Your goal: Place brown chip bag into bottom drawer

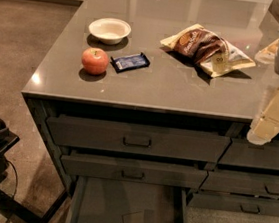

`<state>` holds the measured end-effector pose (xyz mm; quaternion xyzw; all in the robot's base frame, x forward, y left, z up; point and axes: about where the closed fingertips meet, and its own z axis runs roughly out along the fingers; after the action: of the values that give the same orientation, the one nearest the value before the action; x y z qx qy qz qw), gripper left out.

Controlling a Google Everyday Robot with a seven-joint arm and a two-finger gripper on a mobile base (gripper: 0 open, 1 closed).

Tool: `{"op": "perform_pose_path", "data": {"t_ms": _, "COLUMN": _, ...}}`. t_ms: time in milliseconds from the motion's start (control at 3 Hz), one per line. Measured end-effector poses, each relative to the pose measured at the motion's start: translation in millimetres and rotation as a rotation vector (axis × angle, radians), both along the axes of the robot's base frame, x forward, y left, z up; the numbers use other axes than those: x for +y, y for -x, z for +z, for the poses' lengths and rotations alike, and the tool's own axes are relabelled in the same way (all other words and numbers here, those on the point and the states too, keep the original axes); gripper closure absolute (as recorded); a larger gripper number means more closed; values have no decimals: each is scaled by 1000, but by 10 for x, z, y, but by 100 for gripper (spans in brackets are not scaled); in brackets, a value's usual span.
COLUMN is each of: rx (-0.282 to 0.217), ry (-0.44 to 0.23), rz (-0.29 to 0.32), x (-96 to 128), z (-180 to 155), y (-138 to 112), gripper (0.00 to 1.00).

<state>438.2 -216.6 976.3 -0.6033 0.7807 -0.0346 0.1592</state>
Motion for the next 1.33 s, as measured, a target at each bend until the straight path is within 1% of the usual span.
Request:
{"op": "perform_pose_path", "data": {"t_ms": 333, "rx": 0, "ry": 0, "rz": 0, "x": 0, "z": 0, "y": 0, "gripper": 0}}
{"op": "perform_pose_path", "data": {"t_ms": 667, "rx": -85, "ry": -39, "rz": -10, "x": -188, "z": 107, "y": -307, "gripper": 0}}
{"op": "perform_pose_path", "data": {"t_ms": 1000, "rx": -152, "ry": -102, "rz": 54, "x": -323, "z": 175, "y": -859, "gripper": 0}}
{"op": "perform_pose_path", "data": {"t_ms": 1333, "rx": -198, "ry": -161, "rz": 112, "x": -355, "z": 209, "y": -1411, "gripper": 0}}
